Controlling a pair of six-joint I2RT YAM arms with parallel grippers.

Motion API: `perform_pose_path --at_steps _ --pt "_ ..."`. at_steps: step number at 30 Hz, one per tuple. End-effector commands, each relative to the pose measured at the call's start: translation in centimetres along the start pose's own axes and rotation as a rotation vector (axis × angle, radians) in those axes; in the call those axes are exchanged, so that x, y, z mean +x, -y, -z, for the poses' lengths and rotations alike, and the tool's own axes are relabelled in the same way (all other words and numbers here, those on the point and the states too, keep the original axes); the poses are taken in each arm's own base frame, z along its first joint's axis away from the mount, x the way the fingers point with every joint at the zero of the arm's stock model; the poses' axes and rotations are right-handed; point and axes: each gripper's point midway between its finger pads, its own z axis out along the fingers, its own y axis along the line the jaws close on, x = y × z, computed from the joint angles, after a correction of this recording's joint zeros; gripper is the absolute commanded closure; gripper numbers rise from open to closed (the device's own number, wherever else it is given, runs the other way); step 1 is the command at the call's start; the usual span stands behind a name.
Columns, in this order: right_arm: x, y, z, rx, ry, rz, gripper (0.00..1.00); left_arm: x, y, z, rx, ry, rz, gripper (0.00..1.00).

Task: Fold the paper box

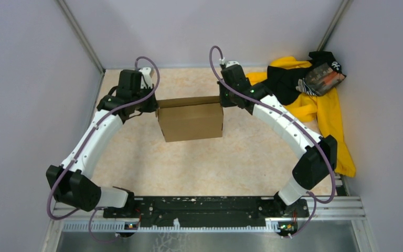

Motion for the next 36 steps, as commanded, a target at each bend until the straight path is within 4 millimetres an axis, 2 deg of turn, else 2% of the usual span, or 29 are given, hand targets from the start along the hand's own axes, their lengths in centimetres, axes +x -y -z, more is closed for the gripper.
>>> perform_pose_path --at_steps 1,36 --pt "0.4 -3.1 0.9 -0.126 -0.003 -0.014 1.00 -2.0 2.9 0.8 0.113 0.034 0.024 0.91" --pt "1.0 -3.2 0.7 -0.131 0.000 -0.017 1.00 -3.3 3.1 0.9 0.090 0.034 0.115 0.87"
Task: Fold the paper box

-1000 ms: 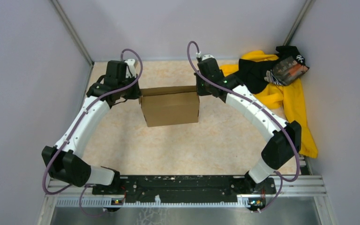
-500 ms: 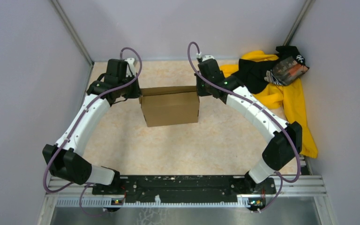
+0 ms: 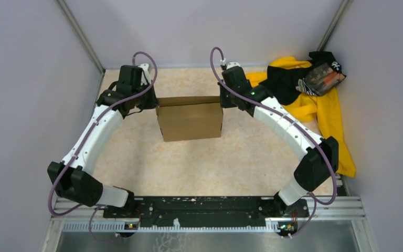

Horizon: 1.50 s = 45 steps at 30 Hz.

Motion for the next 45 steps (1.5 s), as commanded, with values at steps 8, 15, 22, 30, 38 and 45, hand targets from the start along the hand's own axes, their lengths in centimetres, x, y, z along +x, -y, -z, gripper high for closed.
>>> perform_pose_path --at_steps 8,15,22,30,38,45 --pt "1.0 -3.2 0.8 -0.127 -0.017 -0.018 1.00 -1.8 3.1 0.7 0.119 0.051 0.044 0.87" --pt "1.1 -3.1 1.0 -0.127 -0.014 -0.018 1.00 -1.6 3.1 0.6 0.120 0.049 0.049 0.88" --pt "1.4 -3.1 1.0 -0.129 -0.010 -0.021 1.00 -0.5 3.3 0.2 0.143 0.049 0.038 0.94" --pt "1.5 -2.8 1.1 -0.113 -0.003 -0.018 1.00 0.9 3.3 0.3 0.148 0.058 0.031 1.00" --pt "2.1 -2.9 1.0 -0.098 0.007 -0.013 1.00 2.1 3.3 0.6 0.148 0.089 0.029 1.00" --pt "2.3 -2.9 1.0 -0.081 0.031 -0.008 1.00 2.8 2.9 0.9 0.139 0.135 0.031 1.00"
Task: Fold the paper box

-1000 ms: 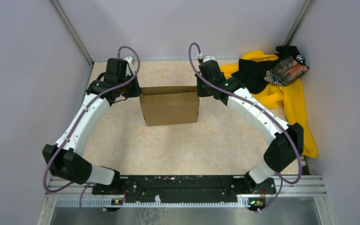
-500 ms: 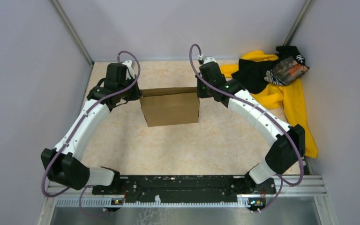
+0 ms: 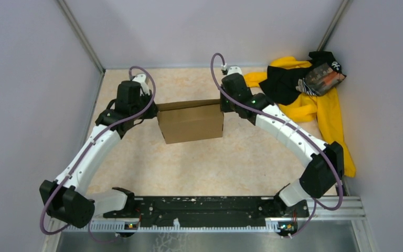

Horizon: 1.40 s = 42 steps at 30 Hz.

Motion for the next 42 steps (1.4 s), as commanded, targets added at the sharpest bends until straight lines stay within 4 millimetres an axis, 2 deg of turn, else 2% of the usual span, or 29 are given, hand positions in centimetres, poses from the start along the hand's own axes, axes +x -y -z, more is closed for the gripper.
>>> perform_pose_path --at_steps 1,10,18,23,34,42 --pt "1.5 -2.7 0.6 -0.089 -0.022 -0.001 1.00 0.7 2.8 0.3 0.118 0.022 0.025 1.00" --pt "1.7 -3.0 0.3 -0.083 -0.016 -0.008 1.00 1.4 3.1 -0.4 0.120 0.015 0.060 1.00" --pt "1.8 -3.2 0.3 -0.086 -0.024 -0.007 1.00 -0.9 4.7 0.5 0.165 0.007 0.071 0.97" --pt "1.7 -3.2 0.4 -0.091 -0.022 -0.008 1.00 -1.3 5.4 0.6 0.187 -0.013 0.073 0.96" --pt "1.7 -3.4 0.4 -0.099 -0.018 -0.014 1.00 -1.4 6.0 0.4 0.207 -0.039 0.085 0.94" --pt "1.9 -3.5 0.3 -0.103 -0.022 -0.015 1.00 -0.5 6.3 -0.1 0.223 -0.066 0.112 0.91"
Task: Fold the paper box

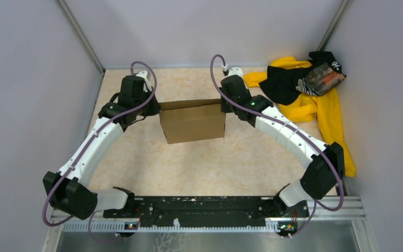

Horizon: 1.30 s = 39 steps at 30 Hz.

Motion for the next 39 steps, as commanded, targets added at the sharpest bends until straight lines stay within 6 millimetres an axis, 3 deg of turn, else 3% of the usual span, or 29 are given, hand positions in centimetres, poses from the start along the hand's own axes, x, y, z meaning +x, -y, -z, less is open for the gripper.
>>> perform_pose_path --at_steps 1,18,39 --pt "1.8 -4.0 0.6 -0.159 -0.059 -0.015 1.00 0.2 5.4 0.5 0.235 -0.030 0.051 0.90" --pt "2.2 -4.1 0.2 -0.167 -0.060 -0.019 1.00 2.0 5.1 -0.2 0.239 -0.053 0.113 0.88" --pt "3.2 -3.7 0.6 -0.142 -0.050 -0.017 1.00 5.2 3.3 0.3 0.228 -0.026 0.086 0.98"
